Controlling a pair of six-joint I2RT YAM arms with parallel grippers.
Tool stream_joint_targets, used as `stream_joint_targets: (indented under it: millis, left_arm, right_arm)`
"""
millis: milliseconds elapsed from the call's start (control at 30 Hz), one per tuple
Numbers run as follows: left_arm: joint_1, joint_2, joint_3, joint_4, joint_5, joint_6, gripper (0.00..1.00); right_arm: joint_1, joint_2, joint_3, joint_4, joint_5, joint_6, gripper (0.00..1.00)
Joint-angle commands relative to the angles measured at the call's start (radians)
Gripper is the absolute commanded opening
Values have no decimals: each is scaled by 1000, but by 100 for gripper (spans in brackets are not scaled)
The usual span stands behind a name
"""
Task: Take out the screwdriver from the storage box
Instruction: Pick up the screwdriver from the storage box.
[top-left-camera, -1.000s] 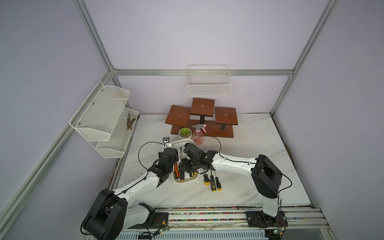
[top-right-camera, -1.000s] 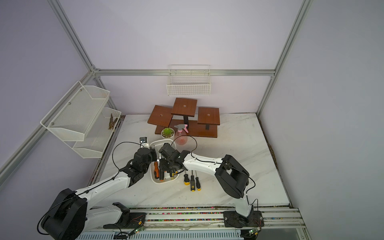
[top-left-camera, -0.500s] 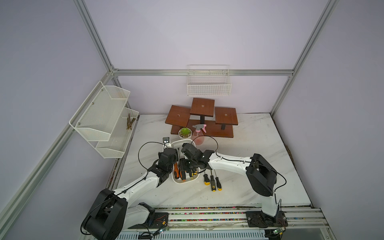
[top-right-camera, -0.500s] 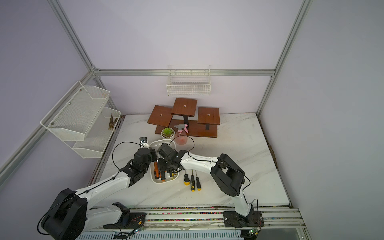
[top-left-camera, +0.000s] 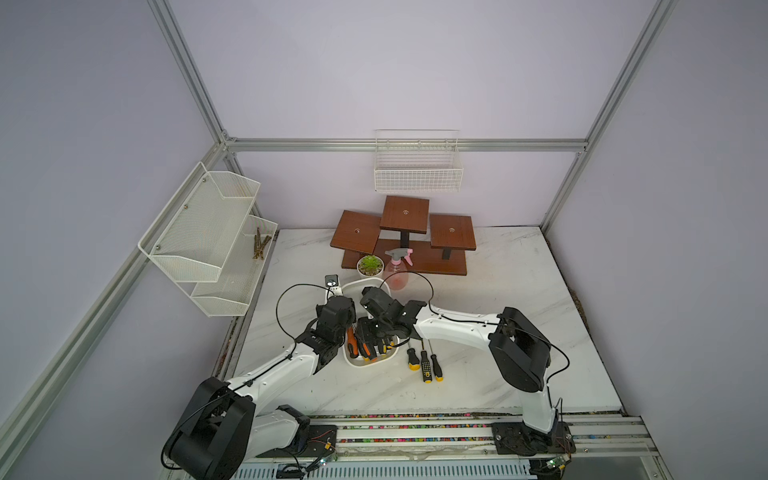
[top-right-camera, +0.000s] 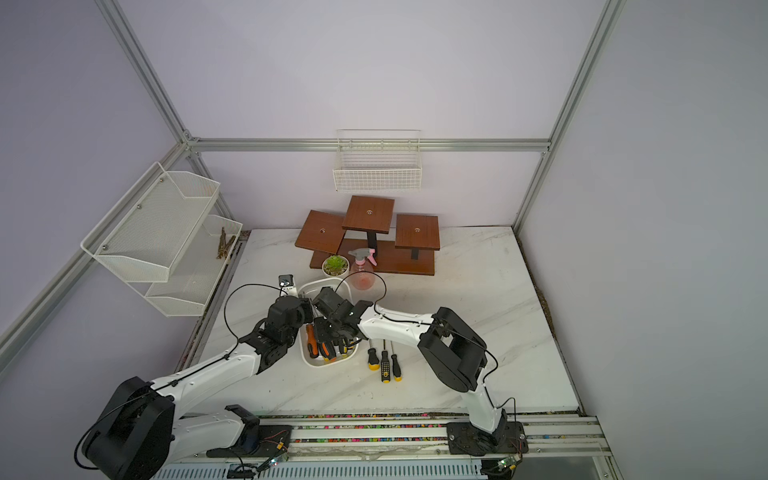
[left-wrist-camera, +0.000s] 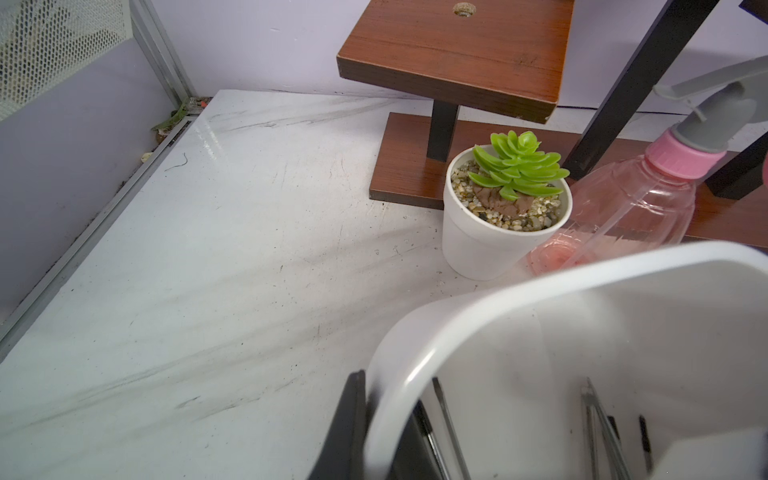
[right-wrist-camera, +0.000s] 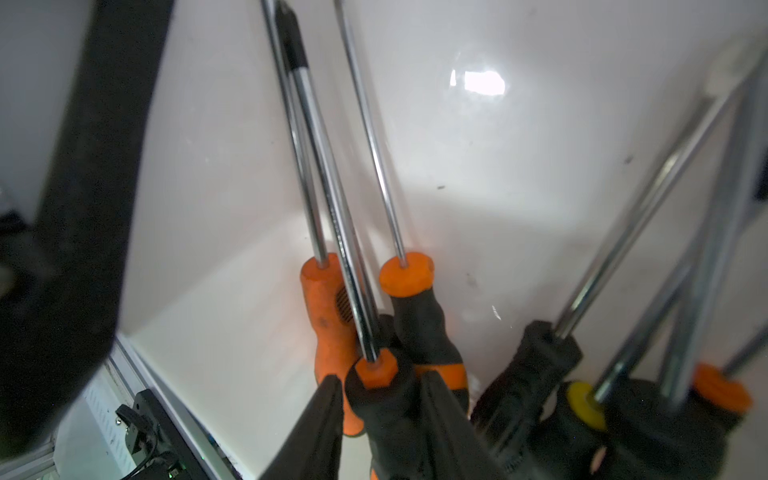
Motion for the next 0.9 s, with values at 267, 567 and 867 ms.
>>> stream_joint_targets:
  millis: [267,567,867]
  left_arm:
    - [-7,-17,20,66,-9,-6,0]
    - [-7,-14,21,67,-15,-10,0]
    - [-7,-11,23,64,-17,-9,0]
  right_arm:
    - [14,64,-46,-89,88,-62,35]
    - [14,96,-14,-119,95,-84,18]
    - [14,19,-77,-22,91,-81,0]
